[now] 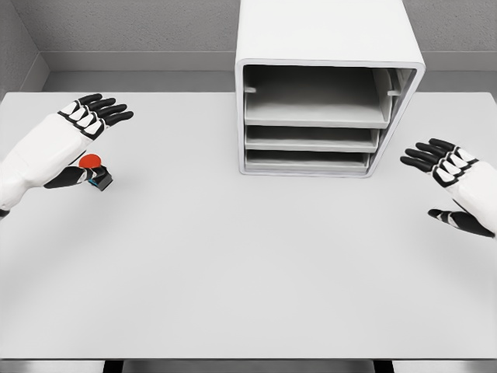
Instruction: Slide open multi-storey tabletop storage cabinets and put open load switch and slide close multi-storey tabletop storage cabinets
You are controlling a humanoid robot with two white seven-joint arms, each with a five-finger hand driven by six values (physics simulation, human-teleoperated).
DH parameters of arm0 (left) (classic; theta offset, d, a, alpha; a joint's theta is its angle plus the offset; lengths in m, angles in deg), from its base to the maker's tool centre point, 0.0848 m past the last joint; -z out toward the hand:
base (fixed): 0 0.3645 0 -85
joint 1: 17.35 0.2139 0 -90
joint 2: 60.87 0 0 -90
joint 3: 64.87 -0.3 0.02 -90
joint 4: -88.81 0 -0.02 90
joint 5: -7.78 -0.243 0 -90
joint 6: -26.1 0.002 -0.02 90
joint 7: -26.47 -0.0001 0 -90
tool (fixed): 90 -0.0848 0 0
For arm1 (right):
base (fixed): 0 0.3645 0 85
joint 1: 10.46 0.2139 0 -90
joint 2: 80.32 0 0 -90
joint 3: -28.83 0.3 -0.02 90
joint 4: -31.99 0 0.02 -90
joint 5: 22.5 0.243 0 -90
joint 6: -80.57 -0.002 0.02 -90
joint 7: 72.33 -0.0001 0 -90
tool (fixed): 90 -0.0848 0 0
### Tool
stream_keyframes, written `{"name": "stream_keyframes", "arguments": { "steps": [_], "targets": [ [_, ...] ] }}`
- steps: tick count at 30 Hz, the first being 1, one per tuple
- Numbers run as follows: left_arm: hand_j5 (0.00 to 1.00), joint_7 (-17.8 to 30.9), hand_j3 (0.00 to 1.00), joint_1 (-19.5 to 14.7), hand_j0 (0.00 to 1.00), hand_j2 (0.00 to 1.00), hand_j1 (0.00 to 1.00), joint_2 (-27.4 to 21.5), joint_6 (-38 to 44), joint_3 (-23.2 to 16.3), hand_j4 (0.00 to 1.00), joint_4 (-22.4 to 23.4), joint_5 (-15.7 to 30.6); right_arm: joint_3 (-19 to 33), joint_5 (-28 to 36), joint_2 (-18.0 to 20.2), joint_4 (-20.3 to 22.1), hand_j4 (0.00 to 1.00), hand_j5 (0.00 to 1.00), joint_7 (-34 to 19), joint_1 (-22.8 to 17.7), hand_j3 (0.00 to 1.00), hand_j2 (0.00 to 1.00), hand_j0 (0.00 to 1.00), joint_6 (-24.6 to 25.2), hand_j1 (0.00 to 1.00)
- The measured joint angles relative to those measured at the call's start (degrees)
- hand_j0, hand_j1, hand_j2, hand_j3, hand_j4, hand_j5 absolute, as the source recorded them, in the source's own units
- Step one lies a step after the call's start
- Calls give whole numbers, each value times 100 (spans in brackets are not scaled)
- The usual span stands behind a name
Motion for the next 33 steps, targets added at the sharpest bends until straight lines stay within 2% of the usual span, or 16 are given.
{"name": "stream_keyframes", "arguments": {
  "steps": [2,5,7,9,13,15,16,19,23,24,29,33],
  "targets": [
    [100,0,100,0,100,100,100,0,0,0,100,3,-4,-57,-97,-46,29,100,100,-1,167,100,100,100,0,100],
    [100,14,100,-26,100,100,100,-17,0,0,100,23,-23,-95,-179,-106,44,100,100,-2,211,100,100,100,0,100],
    [100,238,100,-105,100,100,100,-25,0,20,100,89,-6,-108,-226,-152,51,100,100,-8,211,100,100,100,0,100],
    [100,680,100,-105,100,100,100,-15,-1,120,100,162,40,-117,-255,-182,57,100,100,-9,211,100,100,100,0,100],
    [100,2171,100,-114,100,100,100,-8,-7,238,100,246,606,-127,-308,-241,64,100,100,-11,211,100,100,100,0,100],
    [100,2553,100,-228,100,100,100,-18,-10,262,100,232,962,-136,-354,-341,66,100,100,-8,237,100,100,100,0,100],
    [100,2667,100,-272,100,100,100,-25,-10,270,100,224,1148,-177,-371,-391,66,100,100,-7,378,100,100,100,-1,100],
    [100,2849,100,-501,100,100,100,-37,-10,280,100,209,1569,-392,-408,-472,66,100,100,-2,650,100,100,100,-1,100],
    [100,2927,100,-571,100,100,100,-46,-12,235,100,239,1721,-746,-400,-501,65,98,98,-4,1072,98,98,98,-1,98],
    [100,2935,100,-571,100,100,100,-51,-11,221,100,265,1693,-826,-397,-500,65,92,92,-5,1213,92,92,92,-1,92],
    [100,2951,100,-686,100,100,100,-273,-12,32,100,460,1407,-1358,-380,-472,62,83,83,-5,1898,83,83,83,-2,83],
    [100,2953,100,-1169,100,100,100,-377,-9,-280,100,761,1253,-1818,-380,-432,60,79,79,-5,2338,79,79,79,-1,79]
  ]
}}
